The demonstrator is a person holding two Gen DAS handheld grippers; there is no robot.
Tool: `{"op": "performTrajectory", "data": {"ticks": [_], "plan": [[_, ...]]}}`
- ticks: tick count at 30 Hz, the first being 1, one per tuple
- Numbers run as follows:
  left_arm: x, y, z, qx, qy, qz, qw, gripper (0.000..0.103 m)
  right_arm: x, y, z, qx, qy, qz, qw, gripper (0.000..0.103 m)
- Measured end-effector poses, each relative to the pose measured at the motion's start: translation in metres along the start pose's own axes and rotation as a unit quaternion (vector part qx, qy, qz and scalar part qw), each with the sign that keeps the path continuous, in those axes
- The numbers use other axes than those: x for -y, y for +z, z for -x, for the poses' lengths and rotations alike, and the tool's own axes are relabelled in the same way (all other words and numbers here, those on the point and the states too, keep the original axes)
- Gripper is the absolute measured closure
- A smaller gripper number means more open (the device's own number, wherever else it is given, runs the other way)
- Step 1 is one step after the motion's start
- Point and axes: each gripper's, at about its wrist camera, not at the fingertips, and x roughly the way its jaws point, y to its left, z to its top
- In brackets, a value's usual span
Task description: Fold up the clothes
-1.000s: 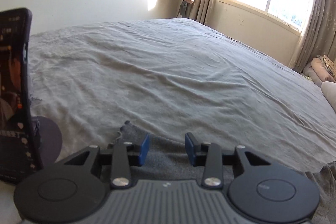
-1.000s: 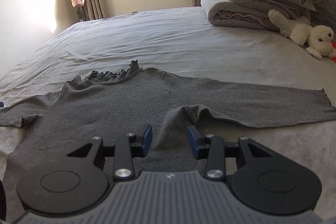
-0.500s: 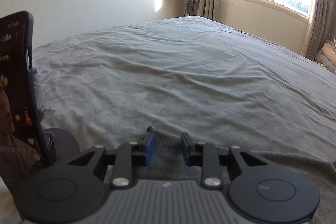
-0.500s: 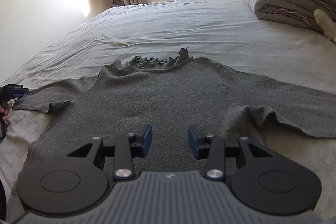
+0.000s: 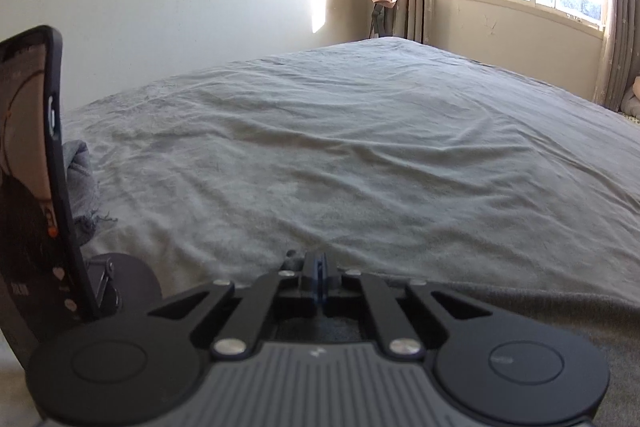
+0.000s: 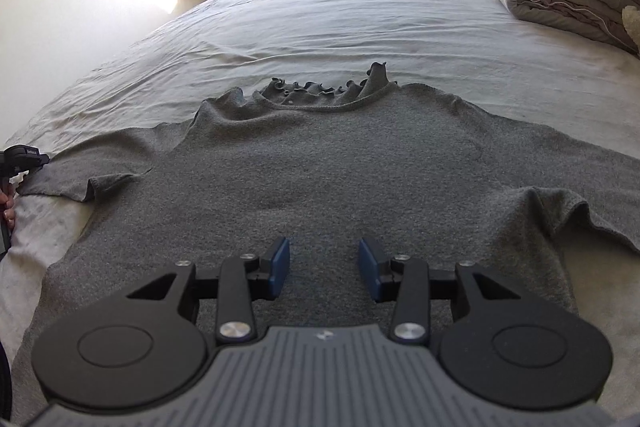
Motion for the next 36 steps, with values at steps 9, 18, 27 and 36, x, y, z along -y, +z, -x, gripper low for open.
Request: {"op": "performTrajectory", "data": {"ticks": [9,18,27,36], "plan": [[0.032,0.004,0.044,0.013,-0.029,-0.041,0.9986,0.072,0.001,0.002,0.007,0.006,-0.004,0.001,1.000,0.059],[0.046,-0.019,0.044,-0.038,-0.012,-0.074,0.9964,0.070,0.001,0.002,0.014,0.005,-0.019,0.003,1.000,0.059],[0.044,-0.014,0.083,-0.082,-0.053,-0.007,0.9952,0.052,0.009,0.001,0.033,0.012,-0.044,-0.014,0.999,0.057],[0.088,-0.023,0.142,-0.083,-0.165,-0.003,0.9828,0.027,0.011,-0.007,0.048,0.010,-0.065,-0.020,0.998,0.047]]}}
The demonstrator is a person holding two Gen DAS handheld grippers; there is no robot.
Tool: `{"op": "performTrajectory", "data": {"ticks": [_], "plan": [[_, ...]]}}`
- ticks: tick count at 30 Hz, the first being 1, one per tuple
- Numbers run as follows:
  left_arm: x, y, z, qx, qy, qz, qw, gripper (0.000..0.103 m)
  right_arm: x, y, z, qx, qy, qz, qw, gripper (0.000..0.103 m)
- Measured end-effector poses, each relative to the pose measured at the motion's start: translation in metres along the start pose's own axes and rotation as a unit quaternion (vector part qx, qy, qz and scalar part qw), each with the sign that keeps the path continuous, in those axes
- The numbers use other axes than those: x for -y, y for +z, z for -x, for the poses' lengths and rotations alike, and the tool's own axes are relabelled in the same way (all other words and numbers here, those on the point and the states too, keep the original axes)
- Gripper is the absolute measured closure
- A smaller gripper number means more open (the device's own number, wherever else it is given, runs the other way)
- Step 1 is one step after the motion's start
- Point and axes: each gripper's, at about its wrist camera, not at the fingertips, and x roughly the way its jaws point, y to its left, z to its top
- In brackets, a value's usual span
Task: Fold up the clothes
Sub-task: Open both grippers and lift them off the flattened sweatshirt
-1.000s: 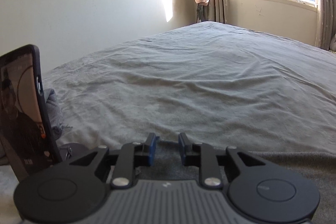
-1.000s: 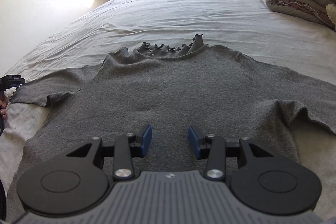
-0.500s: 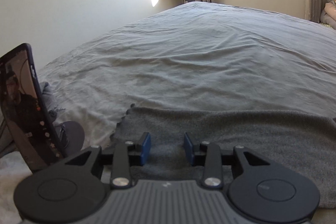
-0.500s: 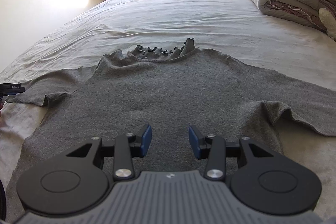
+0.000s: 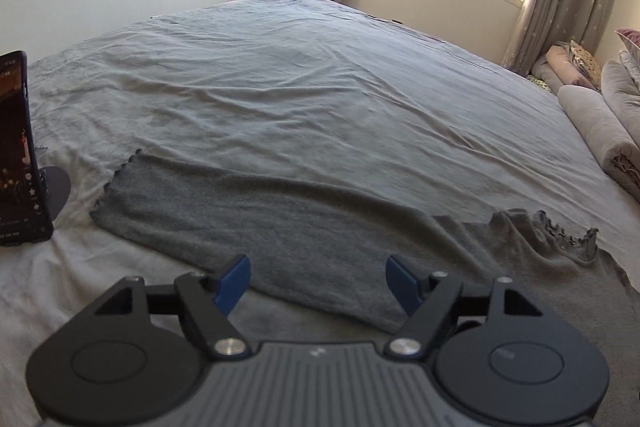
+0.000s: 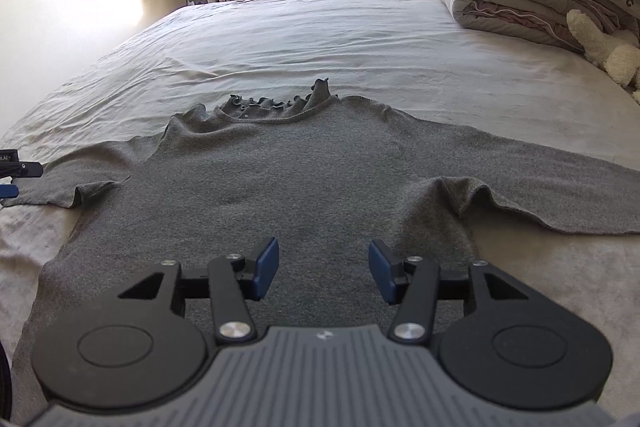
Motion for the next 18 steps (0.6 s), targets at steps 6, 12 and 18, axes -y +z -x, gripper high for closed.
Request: {"op": "performTrajectory", "data": {"ticks": [6,12,18], "plan": [[0.031,-0.005,0.005,0.008,-0.022,-0.018,0.9996,0.025,0.004,-0.001,0.007,0.001,-0.007,-0.008,1.000,0.044],[0.044,-0.007,0.001,0.002,-0.038,-0.010,0.9992,0.025,0.011,0.002,0.009,0.002,-0.016,-0.023,1.000,0.041],[0.051,-0.009,0.005,0.020,-0.050,-0.009,0.9985,0.025,0.022,0.003,0.005,0.008,-0.027,-0.041,0.999,0.040]]}}
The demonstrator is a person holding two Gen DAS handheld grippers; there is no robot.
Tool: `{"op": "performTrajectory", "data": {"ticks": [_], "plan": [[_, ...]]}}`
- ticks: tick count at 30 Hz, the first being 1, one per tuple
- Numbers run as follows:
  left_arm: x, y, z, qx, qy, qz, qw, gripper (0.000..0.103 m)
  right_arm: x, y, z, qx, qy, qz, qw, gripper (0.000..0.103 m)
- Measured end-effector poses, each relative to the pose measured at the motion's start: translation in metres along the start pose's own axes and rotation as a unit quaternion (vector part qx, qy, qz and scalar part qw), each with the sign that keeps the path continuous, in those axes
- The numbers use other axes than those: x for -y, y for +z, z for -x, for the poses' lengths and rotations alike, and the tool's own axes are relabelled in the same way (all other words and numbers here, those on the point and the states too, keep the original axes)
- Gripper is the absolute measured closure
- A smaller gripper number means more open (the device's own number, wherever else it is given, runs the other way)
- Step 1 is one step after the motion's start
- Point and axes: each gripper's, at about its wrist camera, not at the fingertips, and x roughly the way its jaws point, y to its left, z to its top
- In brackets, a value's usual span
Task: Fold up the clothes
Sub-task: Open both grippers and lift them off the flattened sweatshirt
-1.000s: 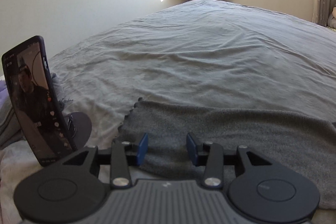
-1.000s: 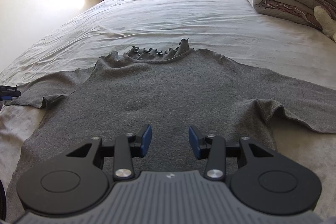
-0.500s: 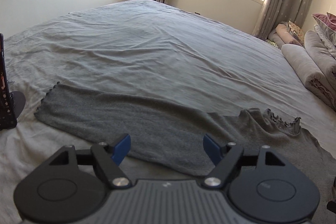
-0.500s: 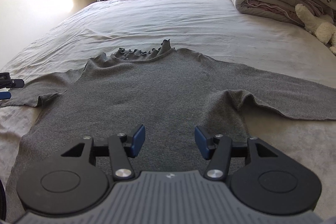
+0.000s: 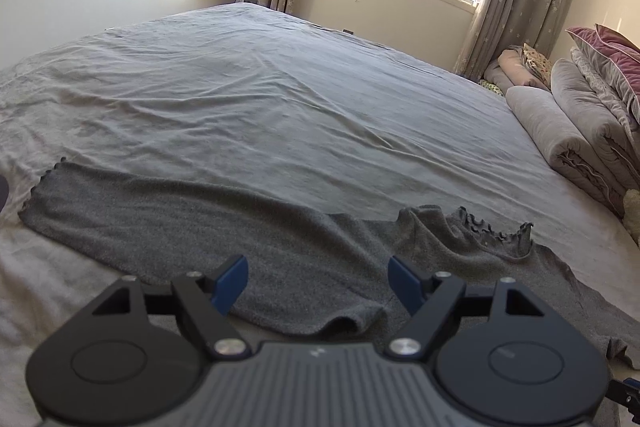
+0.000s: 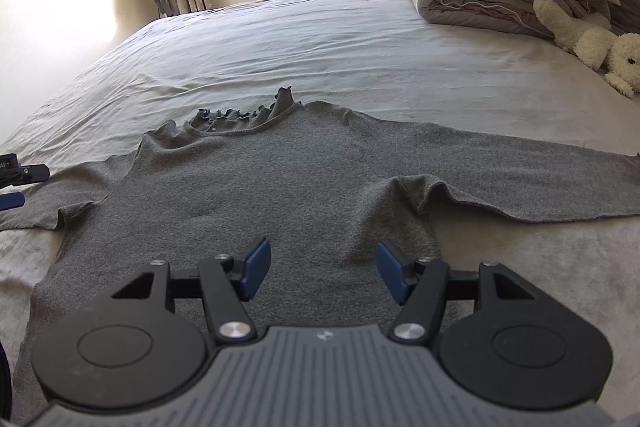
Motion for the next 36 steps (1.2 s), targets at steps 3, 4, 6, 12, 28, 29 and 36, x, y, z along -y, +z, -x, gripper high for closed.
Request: {"op": "performTrajectory", "data": {"ticks": [3,4,6,12,28,29,36], "plan": [[0.001,-0.001,0.000,0.003,-0.001,-0.001,1.0000,0.025,0.008,0.000,-0.004,0.000,-0.009,-0.008,1.000,0.040],[0.001,-0.001,0.000,0.003,-0.001,0.000,1.0000,0.024,0.010,0.000,-0.005,0.000,-0.011,-0.011,1.000,0.040],[0.002,-0.001,-0.001,0.002,-0.002,0.001,1.0000,0.024,0.015,0.000,-0.006,0.002,-0.015,-0.014,1.000,0.040],[0.007,-0.003,-0.005,0.003,-0.005,-0.001,1.0000,0.023,0.028,0.002,-0.010,0.005,-0.025,-0.031,0.999,0.039],[0.015,-0.005,-0.004,0.044,-0.028,0.007,0.9986,0.021,0.077,0.009,-0.014,0.022,-0.070,-0.075,0.995,0.037],[0.015,-0.005,-0.005,0.045,-0.029,0.008,0.9985,0.021,0.081,0.009,-0.013,0.022,-0.074,-0.078,0.994,0.037],[0.018,-0.007,-0.008,0.059,-0.047,0.022,0.9969,0.021,0.106,0.011,-0.008,0.027,-0.099,-0.102,0.989,0.036]]}}
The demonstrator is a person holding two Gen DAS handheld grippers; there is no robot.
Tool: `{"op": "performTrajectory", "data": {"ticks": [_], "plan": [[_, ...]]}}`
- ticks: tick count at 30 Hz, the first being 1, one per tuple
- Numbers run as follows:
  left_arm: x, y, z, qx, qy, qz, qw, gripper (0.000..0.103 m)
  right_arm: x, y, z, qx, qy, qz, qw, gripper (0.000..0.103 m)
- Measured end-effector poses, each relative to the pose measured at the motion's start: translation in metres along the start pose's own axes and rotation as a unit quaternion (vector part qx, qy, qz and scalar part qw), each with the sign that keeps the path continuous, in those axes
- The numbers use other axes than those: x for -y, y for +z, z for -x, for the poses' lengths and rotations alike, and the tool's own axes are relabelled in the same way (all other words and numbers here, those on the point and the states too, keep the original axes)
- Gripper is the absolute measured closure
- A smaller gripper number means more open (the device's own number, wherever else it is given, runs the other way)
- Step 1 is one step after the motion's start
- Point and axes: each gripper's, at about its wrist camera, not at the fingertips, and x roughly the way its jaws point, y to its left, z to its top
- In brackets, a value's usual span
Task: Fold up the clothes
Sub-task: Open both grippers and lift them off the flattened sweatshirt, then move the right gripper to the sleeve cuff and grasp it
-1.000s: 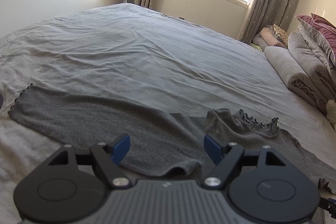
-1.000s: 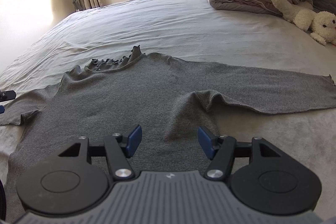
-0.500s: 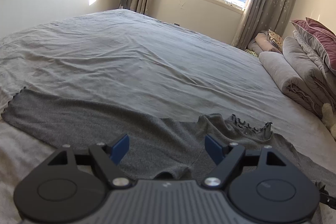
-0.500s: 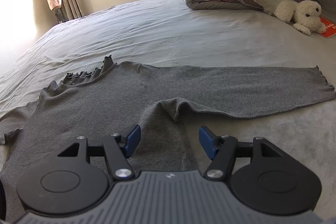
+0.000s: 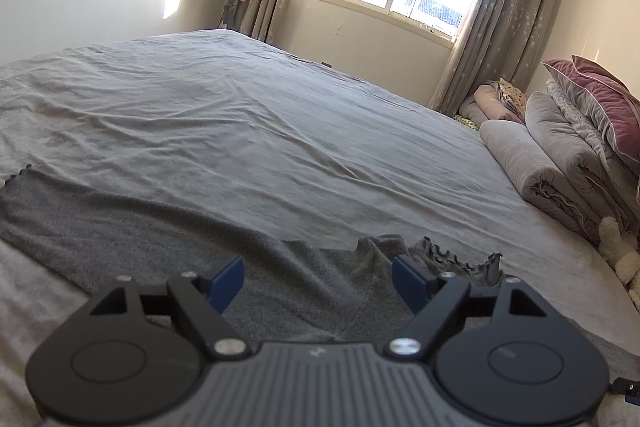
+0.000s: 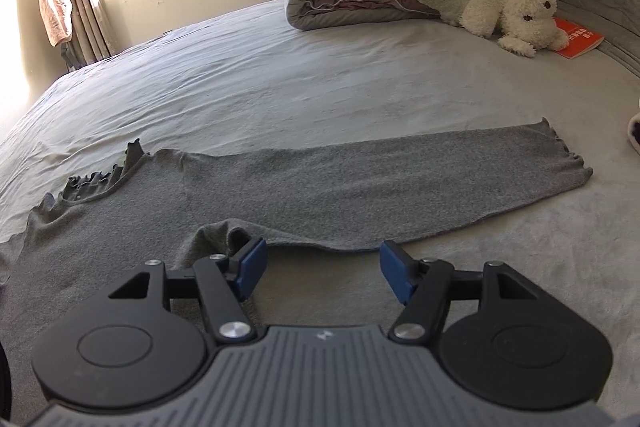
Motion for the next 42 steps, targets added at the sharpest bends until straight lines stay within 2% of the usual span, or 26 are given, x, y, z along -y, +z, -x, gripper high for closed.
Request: {"op": "performTrajectory", "data": {"ticks": [6,13,18,24,30,35,38,41,42], "plan": [[0.004,-0.001,-0.006,0.004,-0.014,0.012,0.9998,0.020,0.023,0.007,0.000,0.006,-0.020,-0.022,1.000,0.036],[0.009,-0.003,-0.011,-0.020,-0.026,0.012,0.9994,0.020,0.054,0.019,-0.009,0.015,-0.045,-0.068,0.997,0.036],[0.021,-0.008,-0.009,-0.046,-0.024,-0.018,0.9985,0.020,0.079,0.026,-0.018,0.010,-0.049,-0.132,0.990,0.036],[0.044,-0.004,0.003,-0.064,-0.018,-0.052,0.9964,0.020,0.103,0.027,-0.020,0.015,-0.074,-0.169,0.983,0.036],[0.045,-0.002,0.015,-0.072,-0.050,-0.031,0.9957,0.019,0.119,0.027,-0.023,0.028,-0.100,-0.205,0.973,0.036],[0.037,-0.019,0.004,-0.063,-0.039,-0.030,0.9968,0.019,0.129,0.021,-0.032,0.048,-0.136,-0.212,0.966,0.037],[0.042,-0.021,-0.005,-0.074,-0.050,-0.038,0.9953,0.019,0.126,0.022,-0.038,0.057,-0.154,-0.200,0.966,0.045],[0.046,-0.023,-0.007,-0.063,-0.065,-0.045,0.9949,0.019,0.120,0.022,-0.044,0.063,-0.172,-0.178,0.967,0.062],[0.046,-0.024,-0.008,-0.060,-0.066,-0.050,0.9948,0.019,0.119,0.023,-0.045,0.065,-0.176,-0.171,0.967,0.074]]}}
